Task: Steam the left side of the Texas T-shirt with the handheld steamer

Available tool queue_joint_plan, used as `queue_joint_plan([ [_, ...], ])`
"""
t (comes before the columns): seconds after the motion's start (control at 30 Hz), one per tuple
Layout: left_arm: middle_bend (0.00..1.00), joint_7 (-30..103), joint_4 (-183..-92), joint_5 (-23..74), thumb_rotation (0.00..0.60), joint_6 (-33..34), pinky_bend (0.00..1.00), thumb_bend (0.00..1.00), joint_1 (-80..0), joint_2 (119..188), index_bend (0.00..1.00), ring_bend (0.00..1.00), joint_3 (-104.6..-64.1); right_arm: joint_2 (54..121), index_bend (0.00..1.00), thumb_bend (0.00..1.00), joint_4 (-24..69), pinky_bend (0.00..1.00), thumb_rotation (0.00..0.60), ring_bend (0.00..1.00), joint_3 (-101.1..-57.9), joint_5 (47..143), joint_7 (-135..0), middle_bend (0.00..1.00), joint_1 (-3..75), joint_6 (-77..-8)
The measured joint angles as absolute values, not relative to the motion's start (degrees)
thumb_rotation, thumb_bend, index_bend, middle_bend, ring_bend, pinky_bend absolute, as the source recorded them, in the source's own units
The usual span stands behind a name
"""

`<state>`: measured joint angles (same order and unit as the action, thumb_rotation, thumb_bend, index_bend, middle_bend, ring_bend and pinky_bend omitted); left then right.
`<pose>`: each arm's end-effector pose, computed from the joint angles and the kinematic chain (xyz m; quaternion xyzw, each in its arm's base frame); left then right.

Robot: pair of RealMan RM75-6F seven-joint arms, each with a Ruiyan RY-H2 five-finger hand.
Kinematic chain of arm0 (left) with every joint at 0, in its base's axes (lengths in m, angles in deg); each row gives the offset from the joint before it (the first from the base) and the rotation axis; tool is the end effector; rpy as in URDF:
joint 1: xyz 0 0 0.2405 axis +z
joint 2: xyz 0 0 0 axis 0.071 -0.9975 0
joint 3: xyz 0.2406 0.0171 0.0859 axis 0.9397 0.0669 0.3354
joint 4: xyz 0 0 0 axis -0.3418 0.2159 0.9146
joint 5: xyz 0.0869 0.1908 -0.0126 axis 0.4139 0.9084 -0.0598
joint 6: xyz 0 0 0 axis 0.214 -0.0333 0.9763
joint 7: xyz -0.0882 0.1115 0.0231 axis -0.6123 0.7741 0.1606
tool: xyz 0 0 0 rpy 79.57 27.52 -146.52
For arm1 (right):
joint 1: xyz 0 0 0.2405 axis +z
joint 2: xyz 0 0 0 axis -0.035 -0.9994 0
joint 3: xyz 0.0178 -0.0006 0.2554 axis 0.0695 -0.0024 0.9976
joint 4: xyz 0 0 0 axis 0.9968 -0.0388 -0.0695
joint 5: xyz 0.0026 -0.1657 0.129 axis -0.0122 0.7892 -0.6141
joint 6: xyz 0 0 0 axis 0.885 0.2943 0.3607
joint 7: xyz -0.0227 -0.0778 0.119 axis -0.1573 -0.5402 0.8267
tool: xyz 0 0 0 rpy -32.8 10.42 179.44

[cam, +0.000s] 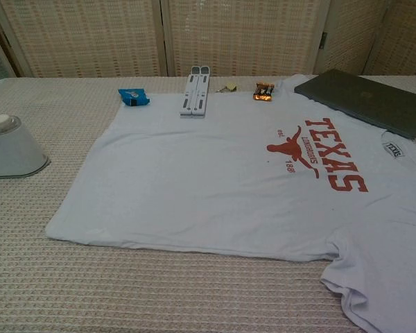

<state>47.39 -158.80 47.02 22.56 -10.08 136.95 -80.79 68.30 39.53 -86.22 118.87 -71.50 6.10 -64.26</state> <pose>-0.3010 0.1924 0.1529 -0.5924 -0.3470 -0.3648 0.6289 -0.3130 -0.1796 0.1614 0.6011 -0.3667 0.3774 0.6015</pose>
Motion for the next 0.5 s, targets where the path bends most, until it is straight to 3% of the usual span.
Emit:
queue_joint_plan([
  [0.5, 0.17, 45.12, -157.68, 46.03, 0.600, 23.25, 0.17, 0.09, -10.99, 138.40, 0.17, 0.15, -83.27, 65.71, 0.00, 0.05, 41.79, 0.04, 0.600, 0.00, -85.29, 119.71, -71.21, 0.03, 5.83, -66.37],
])
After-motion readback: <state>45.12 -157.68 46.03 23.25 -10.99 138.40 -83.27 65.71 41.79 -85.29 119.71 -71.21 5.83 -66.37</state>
